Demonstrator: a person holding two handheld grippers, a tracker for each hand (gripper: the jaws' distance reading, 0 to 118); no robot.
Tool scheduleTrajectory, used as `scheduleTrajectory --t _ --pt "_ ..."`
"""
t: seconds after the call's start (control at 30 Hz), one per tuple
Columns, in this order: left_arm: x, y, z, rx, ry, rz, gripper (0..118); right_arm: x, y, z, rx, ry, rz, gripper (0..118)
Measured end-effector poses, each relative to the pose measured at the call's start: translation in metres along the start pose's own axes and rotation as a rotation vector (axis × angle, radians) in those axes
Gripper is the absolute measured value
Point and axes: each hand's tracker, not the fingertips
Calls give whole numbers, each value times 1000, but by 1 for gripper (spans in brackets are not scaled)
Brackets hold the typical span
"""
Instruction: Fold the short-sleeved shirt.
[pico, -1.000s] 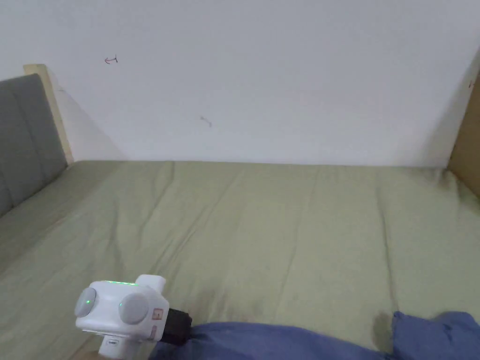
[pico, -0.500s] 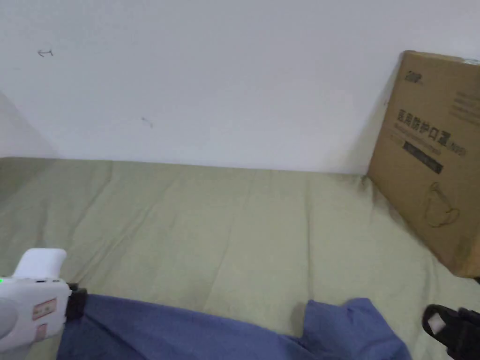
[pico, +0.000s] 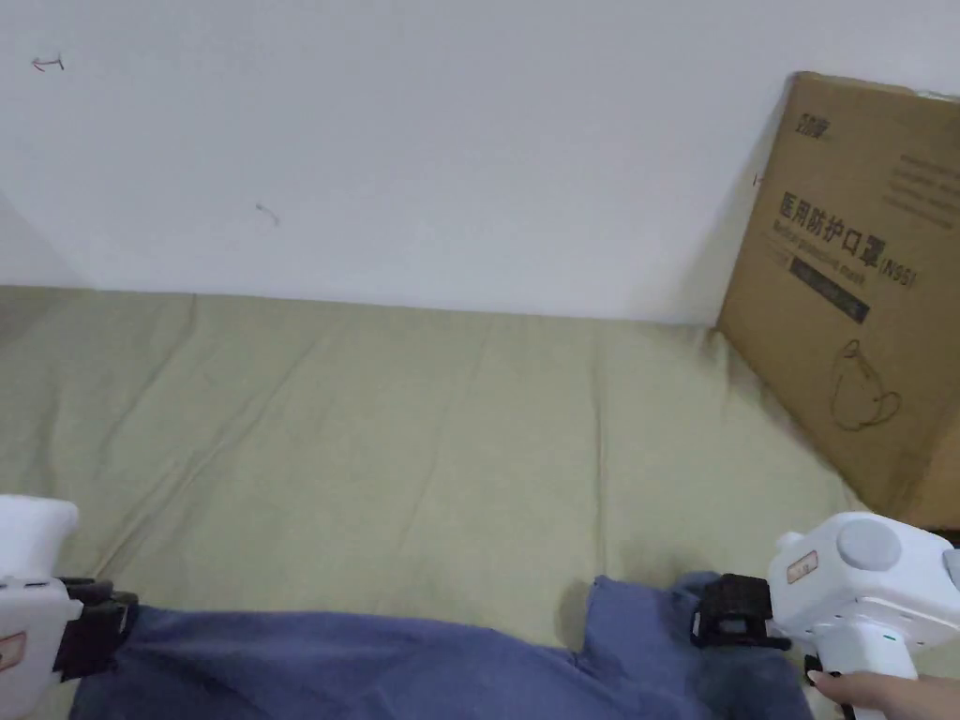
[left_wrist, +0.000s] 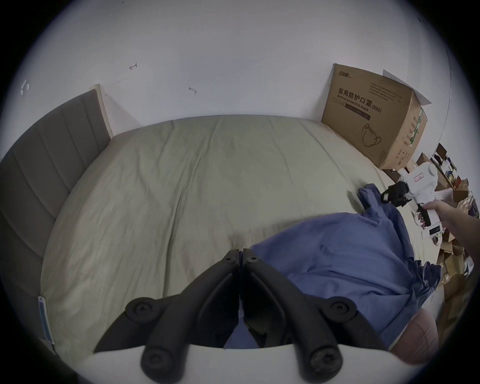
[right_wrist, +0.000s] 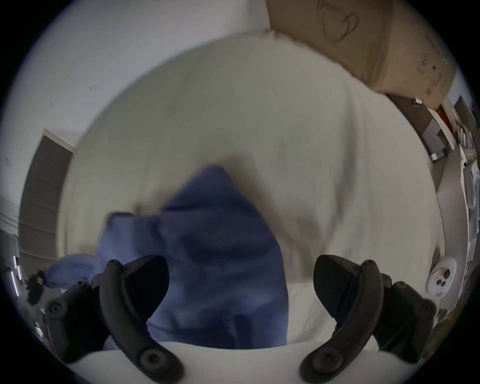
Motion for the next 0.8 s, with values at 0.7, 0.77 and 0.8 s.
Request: scheduleTrajectory --t 0.7,0.77,0.8 --pt "-9 76 143 247 83 43 0 -42 -74 292 514 116 177 2" --pt "-9 103 166 307 94 45 0 -50 -65 328 556 129 167 2" --pt "-9 115 173 332 98 55 0 -54 -60 342 582 134 166 2"
